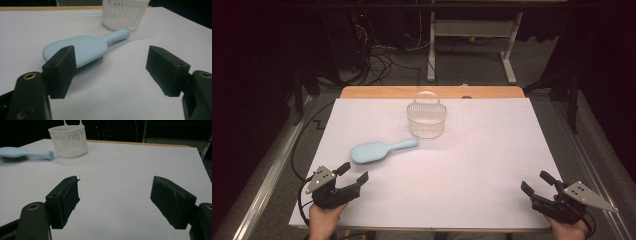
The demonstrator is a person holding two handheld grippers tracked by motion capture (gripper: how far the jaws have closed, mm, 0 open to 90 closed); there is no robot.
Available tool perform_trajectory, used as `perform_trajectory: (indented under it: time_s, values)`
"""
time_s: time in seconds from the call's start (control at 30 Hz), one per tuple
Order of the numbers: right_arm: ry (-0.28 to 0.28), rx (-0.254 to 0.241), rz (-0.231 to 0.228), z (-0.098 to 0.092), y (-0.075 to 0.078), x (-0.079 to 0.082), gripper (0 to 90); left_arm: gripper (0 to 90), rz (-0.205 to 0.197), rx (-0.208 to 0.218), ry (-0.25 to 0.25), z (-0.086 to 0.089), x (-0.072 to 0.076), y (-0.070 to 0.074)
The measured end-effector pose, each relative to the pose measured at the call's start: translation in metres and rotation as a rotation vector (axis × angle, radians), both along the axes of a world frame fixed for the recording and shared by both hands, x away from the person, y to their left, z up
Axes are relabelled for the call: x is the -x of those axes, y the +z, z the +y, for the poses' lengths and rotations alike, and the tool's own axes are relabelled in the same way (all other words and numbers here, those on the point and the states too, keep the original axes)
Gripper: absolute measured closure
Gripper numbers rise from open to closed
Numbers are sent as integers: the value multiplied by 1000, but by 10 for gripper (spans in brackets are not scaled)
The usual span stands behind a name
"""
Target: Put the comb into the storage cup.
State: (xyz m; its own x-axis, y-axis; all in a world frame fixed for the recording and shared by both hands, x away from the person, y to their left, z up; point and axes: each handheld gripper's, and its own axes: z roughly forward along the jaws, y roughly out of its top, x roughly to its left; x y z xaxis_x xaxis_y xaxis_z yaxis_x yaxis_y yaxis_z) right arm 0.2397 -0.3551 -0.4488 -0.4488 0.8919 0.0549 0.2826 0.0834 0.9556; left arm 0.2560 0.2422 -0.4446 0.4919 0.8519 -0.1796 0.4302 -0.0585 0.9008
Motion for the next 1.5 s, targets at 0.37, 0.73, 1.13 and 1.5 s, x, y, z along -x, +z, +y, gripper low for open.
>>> perform_trajectory:
  time_s: [0.37, 0.73, 1.13, 1.5]
  values:
    - [9, 5, 9, 1, -1, -1, 232, 236, -14, -3, -8, -7, -2, 2]
    - [14, 5, 7, 1, -1, -1, 234, 236, -12, -19, -62, -23, -9, 2]
    - [18, 5, 7, 1, -1, -1, 234, 236, 0, -22, -100, -37, -17, 1]
    - [25, 18, 11, 2, -1, -2, 239, 236, -3, -20, -118, -46, -23, 2]
